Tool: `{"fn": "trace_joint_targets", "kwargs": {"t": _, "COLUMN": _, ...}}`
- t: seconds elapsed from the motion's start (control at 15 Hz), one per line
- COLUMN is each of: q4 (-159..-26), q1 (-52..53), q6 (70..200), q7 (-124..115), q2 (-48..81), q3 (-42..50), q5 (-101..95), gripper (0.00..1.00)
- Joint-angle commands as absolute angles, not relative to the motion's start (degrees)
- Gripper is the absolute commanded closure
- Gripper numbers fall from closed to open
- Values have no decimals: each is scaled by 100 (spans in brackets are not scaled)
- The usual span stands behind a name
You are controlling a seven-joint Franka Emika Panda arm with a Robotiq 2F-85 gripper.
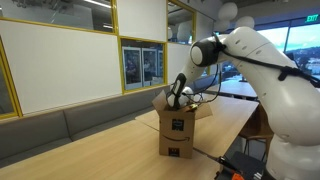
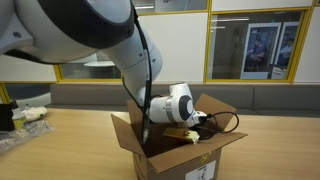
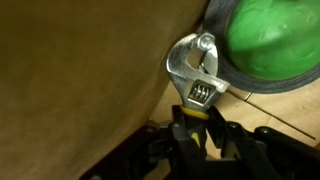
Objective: Pick up the masking tape, the green object and the shifting spanner from the table and put them in the carton box, then push the box to the left
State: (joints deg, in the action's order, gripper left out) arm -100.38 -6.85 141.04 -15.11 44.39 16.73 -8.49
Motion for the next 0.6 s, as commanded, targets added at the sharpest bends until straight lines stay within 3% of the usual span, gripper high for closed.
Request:
{"fn": "trace_joint_targets", "kwargs": {"t": 0.0, "q4": -9168, "q1": -877, "q6": 13664, "q7": -1446, "q2": 4929, "q3": 1740, "q5": -826, "gripper": 81}}
{"fn": "trace_joint_targets", "kwargs": {"t": 0.07, "q4": -9074, "q1": -896, "q6": 13597, "q7": -1453, "q2": 4954, "q3": 1741, "q5": -840, "gripper": 81}}
{"fn": "trace_joint_targets", "kwargs": {"t": 0.13, "q4": -9047, "q1": -877, "q6": 13586, "q7": -1501, "q2": 4928, "q3": 1755, "q5": -862, "gripper": 55}}
{"fn": "trace_joint_targets", "kwargs": {"t": 0.53, "q4": -9252, "q1": -449, "q6": 13838, "q7": -1674, "q2": 4315, "q3": 1897, "q5": -1213, "gripper": 9}}
